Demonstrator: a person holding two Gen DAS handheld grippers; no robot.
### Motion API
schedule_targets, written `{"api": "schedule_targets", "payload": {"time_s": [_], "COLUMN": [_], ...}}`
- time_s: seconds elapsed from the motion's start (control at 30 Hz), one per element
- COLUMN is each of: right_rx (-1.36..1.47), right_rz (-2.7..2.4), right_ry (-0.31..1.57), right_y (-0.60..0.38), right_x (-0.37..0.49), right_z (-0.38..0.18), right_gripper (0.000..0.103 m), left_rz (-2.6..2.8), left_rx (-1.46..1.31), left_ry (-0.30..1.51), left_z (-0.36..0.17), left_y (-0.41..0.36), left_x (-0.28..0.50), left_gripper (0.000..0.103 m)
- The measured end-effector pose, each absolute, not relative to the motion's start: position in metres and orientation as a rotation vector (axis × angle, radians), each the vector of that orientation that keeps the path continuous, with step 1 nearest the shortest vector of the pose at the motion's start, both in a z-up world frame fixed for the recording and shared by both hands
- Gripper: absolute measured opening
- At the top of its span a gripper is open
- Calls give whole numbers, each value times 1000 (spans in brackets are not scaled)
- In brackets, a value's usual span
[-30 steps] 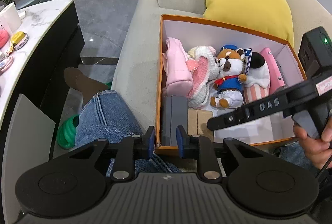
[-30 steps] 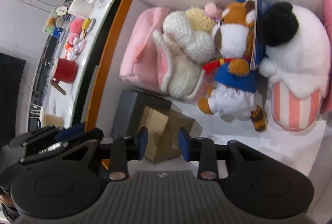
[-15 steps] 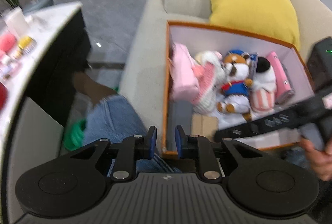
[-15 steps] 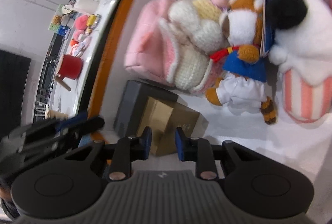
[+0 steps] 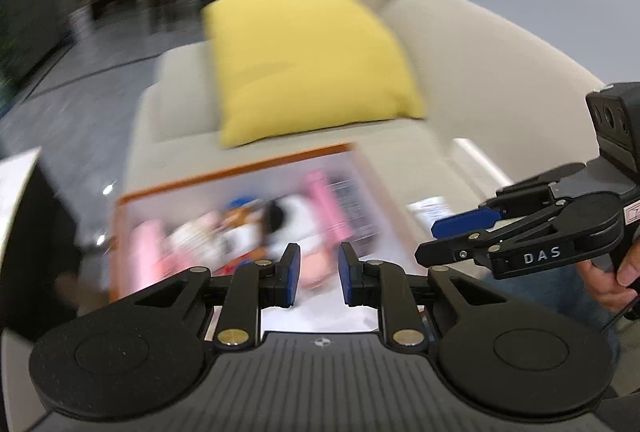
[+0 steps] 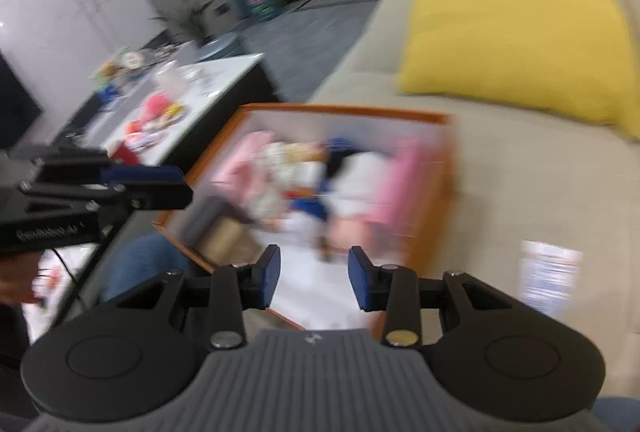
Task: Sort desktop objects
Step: 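Withdraw both grippers toward the Vaseline tube and long white box, then grasp the Vaseline tube with the left gripper while the right gripper grasps the long white box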
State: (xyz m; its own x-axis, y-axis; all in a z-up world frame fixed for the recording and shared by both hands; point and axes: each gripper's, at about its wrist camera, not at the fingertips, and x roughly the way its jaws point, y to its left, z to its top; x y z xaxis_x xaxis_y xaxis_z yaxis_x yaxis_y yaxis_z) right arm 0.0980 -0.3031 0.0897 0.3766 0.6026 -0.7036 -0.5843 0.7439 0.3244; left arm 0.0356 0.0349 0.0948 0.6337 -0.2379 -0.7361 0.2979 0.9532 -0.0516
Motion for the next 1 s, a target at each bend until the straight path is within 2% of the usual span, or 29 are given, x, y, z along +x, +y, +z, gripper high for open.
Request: {"api": "schedule_targets", "payload": {"time_s": [0.1,0.27,0.33,0.4,0.7,1.0], "right_rx": [-55,-170,-174,-167,-365,-415], "right_rz": [652,465,422,383,330,332], "right_ry": [864,858,903,951,1056,1138], "right_y": [-345,-408,-430,-447,-461,-465], "right_x": [91,97,109,126,197,245], "right_z": [94,89,87,85,45,13], "right_gripper": [40,41,42,48,50,50], "left_rz": [-393,-499,-511,-493,-308,-237], "left_rx": [95,53,66,74,-117,-220], "left_ry": [842,920,955,992,1196,1340], "left_z": [92,75,64,51,-18,-71], "left_y": [-9,-73,-95,-112,-129,-130], "left_x": [48,78,90,107,183,214], "left_gripper": [29,32,37,53,57,60]}}
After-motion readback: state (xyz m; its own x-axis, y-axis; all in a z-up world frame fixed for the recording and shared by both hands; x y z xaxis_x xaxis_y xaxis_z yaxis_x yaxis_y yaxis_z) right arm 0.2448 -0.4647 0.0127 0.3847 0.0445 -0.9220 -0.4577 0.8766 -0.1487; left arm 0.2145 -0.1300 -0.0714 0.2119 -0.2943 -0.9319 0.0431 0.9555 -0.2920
